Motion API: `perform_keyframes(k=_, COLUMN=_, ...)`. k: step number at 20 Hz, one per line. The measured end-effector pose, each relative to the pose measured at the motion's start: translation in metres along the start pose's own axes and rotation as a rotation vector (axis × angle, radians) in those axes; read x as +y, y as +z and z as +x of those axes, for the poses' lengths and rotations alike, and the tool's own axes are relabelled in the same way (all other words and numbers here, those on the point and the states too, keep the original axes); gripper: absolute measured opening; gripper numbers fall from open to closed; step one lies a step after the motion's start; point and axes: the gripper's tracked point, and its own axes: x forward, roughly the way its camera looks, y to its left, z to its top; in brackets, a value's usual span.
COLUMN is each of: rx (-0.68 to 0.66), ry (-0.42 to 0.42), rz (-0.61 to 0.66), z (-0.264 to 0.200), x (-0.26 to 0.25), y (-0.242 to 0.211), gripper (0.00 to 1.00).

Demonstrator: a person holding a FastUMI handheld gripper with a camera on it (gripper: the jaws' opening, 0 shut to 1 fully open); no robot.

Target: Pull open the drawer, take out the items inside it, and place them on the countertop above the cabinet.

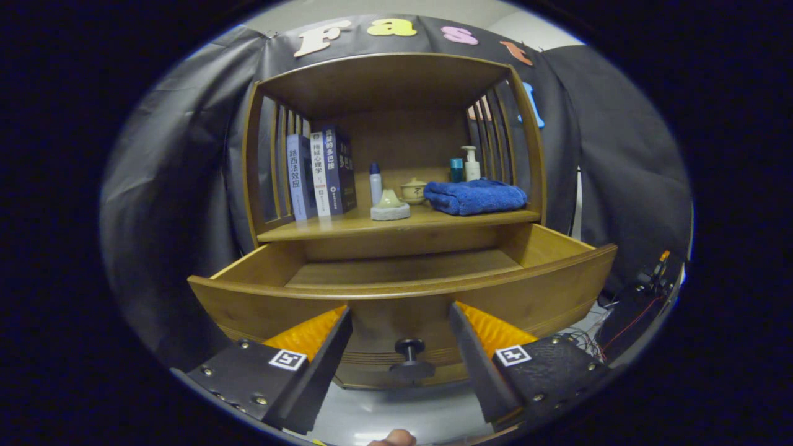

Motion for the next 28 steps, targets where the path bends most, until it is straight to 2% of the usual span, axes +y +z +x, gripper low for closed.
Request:
perform_keyframes(k=6, rx=0.029, ry=0.003, rz=-0.01, z=0.017, x=0.005, y=-0.001, gripper=0.98)
perform_keyframes(k=28, rx=0.036, ry=0.017, rz=0.033, z=0.078, x=0.007, y=0.012, gripper=0.97)
